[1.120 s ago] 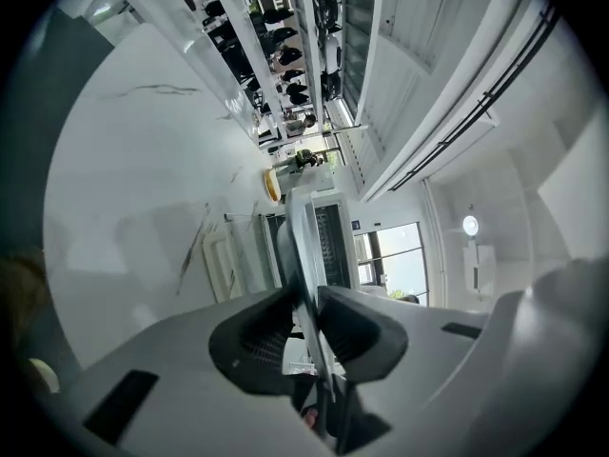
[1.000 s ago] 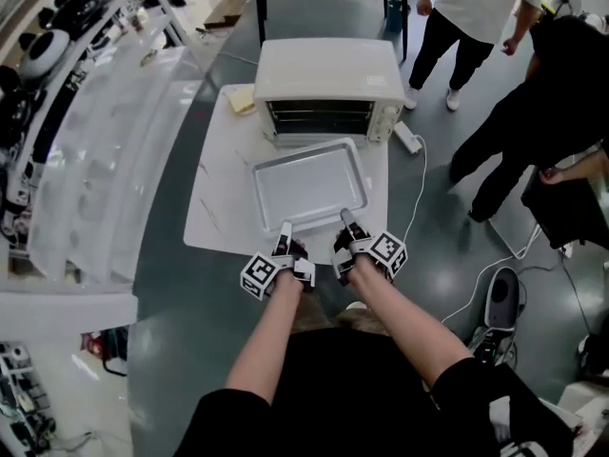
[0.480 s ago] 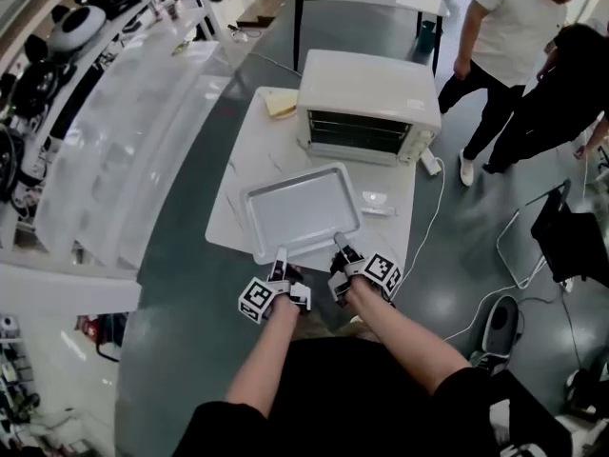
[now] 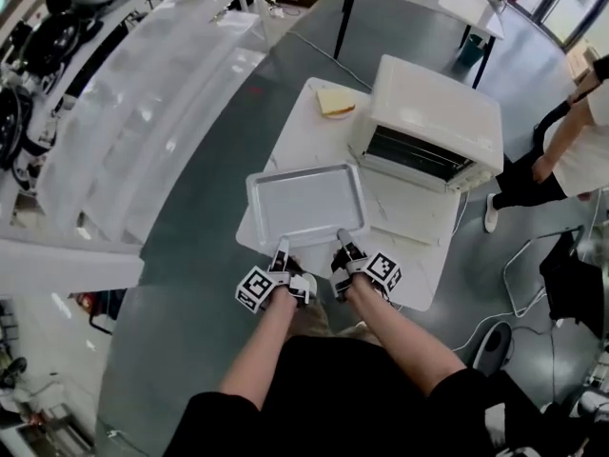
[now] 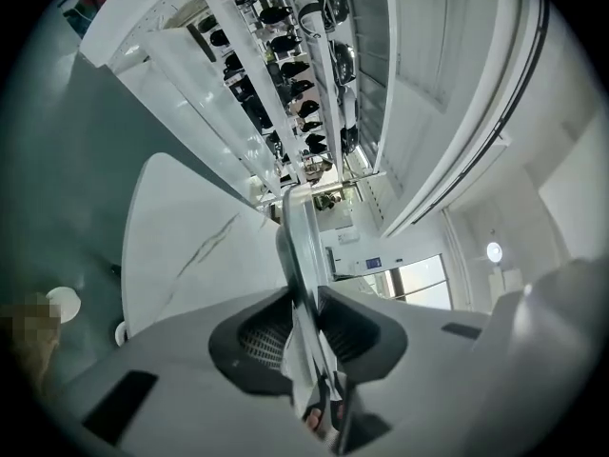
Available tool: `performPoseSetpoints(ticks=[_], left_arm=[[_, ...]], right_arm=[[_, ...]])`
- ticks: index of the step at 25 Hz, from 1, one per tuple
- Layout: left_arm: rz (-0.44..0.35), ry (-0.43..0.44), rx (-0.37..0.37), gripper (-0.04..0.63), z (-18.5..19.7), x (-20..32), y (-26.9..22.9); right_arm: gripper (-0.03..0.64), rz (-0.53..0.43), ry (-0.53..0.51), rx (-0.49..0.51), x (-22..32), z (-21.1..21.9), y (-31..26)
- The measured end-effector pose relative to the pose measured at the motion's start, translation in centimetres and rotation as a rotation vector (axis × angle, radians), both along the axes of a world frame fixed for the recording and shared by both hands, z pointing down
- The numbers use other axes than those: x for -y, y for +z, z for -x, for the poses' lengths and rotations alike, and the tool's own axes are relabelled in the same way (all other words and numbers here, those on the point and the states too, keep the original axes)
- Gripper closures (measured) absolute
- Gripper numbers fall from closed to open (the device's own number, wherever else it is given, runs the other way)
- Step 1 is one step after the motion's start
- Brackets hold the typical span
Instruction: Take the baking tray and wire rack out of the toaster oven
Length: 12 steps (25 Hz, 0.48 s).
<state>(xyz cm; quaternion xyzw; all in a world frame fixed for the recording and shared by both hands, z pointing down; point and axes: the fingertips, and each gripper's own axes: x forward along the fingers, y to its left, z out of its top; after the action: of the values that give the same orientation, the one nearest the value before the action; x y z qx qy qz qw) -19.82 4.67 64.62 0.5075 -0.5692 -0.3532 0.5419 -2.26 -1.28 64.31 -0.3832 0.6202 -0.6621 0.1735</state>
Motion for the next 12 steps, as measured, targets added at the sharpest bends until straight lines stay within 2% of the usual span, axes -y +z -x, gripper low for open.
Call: performPoseSetpoints(ticks=[5, 12], left_arm=[[0.033, 0.019, -0.012, 0.499, 4.7, 3.1, 0.9], [0.063, 0.094, -0.014, 0.499, 8.1, 8.0, 3.8]], right_arm=[[0.538, 0.023, 0.007, -0.020, 2.6, 4.7, 1.2], [0.532, 0.088, 0.086, -0.038, 4.9, 7.5, 4.2]])
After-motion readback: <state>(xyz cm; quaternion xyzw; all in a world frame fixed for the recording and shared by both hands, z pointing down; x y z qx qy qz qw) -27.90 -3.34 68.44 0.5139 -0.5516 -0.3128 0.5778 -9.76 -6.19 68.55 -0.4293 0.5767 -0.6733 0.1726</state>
